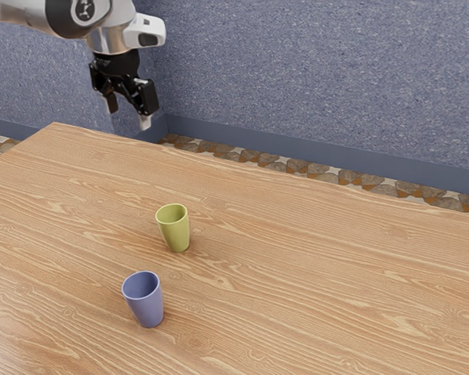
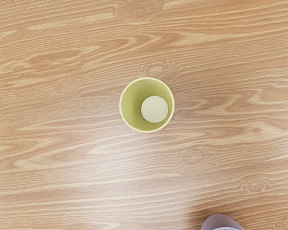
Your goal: Place the left cup onto the right cup
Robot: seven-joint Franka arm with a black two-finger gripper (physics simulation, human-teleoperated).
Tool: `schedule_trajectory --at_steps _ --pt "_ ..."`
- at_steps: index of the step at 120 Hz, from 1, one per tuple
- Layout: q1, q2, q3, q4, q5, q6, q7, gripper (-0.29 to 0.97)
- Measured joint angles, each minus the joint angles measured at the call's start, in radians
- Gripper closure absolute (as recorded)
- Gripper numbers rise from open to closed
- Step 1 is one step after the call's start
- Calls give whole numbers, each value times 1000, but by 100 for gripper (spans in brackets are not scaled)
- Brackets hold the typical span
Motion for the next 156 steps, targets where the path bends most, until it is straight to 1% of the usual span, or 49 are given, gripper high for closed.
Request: schedule_trajectory --at_steps 32,59,79,112,156 --pt "11 18 0 -5 4 28 3 0" --pt "40 58 10 -10 -4 78 4 0" --pt "34 93 11 -17 -6 119 3 0" --pt "36 99 23 -106 -13 204 -3 0" --pt "34 95 22 -174 -20 263 -32 0"
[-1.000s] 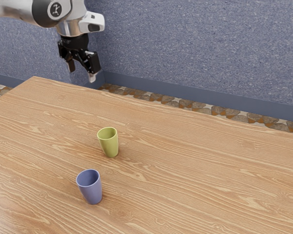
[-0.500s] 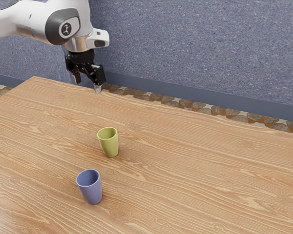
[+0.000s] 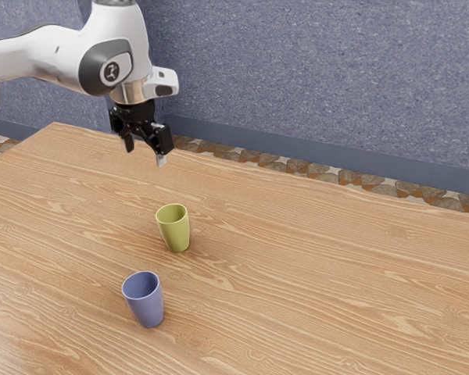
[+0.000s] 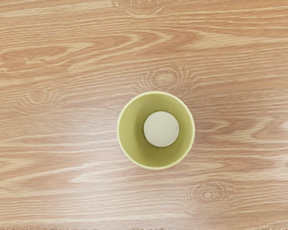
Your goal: Place the left cup onto the right cup
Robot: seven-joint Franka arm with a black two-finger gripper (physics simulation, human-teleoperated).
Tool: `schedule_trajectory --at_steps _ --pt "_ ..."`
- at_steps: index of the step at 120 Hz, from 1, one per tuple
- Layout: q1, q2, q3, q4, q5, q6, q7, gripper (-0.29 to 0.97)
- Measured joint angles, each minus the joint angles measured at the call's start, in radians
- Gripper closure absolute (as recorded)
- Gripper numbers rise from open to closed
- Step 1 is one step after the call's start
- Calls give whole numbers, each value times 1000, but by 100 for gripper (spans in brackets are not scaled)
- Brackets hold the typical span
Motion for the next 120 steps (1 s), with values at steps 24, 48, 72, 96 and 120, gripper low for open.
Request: schedule_trajectory --at_steps 24,48,72,96,120 --pt "-2 -8 -9 -30 -9 24 -21 0" --pt "0 -25 -19 -56 -12 34 -47 0" --pt "-4 -31 -21 -68 -13 39 -71 0" --pt "0 -23 -6 -68 -14 47 -88 0" --pt "2 -13 -2 -67 -14 59 -95 0"
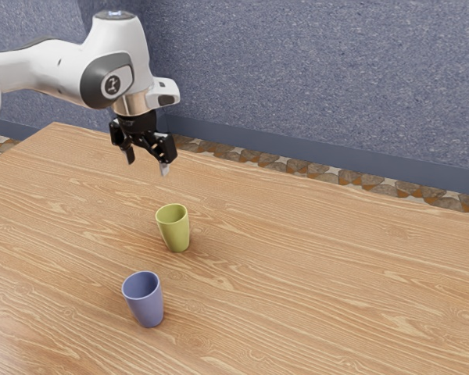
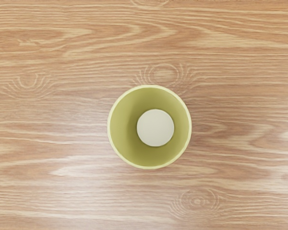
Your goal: Place the left cup onto the right cup
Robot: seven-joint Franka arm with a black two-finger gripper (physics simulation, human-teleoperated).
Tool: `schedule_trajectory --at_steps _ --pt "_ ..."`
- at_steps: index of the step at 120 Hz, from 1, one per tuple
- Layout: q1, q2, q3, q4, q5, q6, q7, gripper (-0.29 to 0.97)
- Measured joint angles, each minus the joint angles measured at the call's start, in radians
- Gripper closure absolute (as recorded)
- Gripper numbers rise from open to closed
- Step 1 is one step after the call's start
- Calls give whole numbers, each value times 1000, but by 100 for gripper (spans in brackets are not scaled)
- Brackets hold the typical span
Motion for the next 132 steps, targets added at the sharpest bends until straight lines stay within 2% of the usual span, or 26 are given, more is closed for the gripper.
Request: schedule_trajectory --at_steps 132 --pt "6 110 9 9 -25 72 29 0"
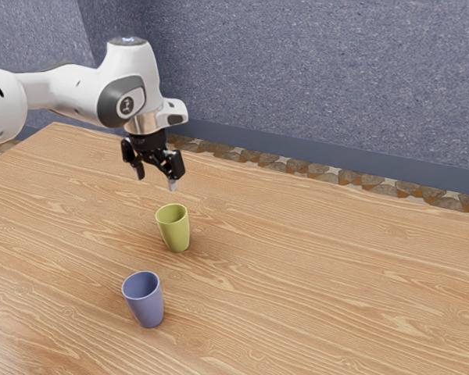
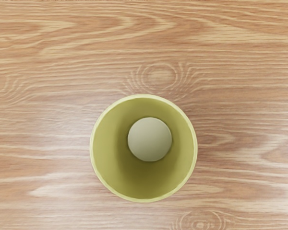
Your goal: Place the left cup onto the right cup
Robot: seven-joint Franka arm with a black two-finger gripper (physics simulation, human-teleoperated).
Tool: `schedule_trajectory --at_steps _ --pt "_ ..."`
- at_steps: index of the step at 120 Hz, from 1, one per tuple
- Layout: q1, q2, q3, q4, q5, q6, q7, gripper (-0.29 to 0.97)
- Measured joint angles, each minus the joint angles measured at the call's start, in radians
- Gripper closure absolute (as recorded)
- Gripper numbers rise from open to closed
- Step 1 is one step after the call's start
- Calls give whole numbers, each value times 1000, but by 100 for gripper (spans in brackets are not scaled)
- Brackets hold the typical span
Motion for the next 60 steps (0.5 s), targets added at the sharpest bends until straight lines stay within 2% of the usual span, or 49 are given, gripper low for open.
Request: schedule_trajectory --at_steps 60 --pt "-2 4 -9 -7 -11 16 2 0"
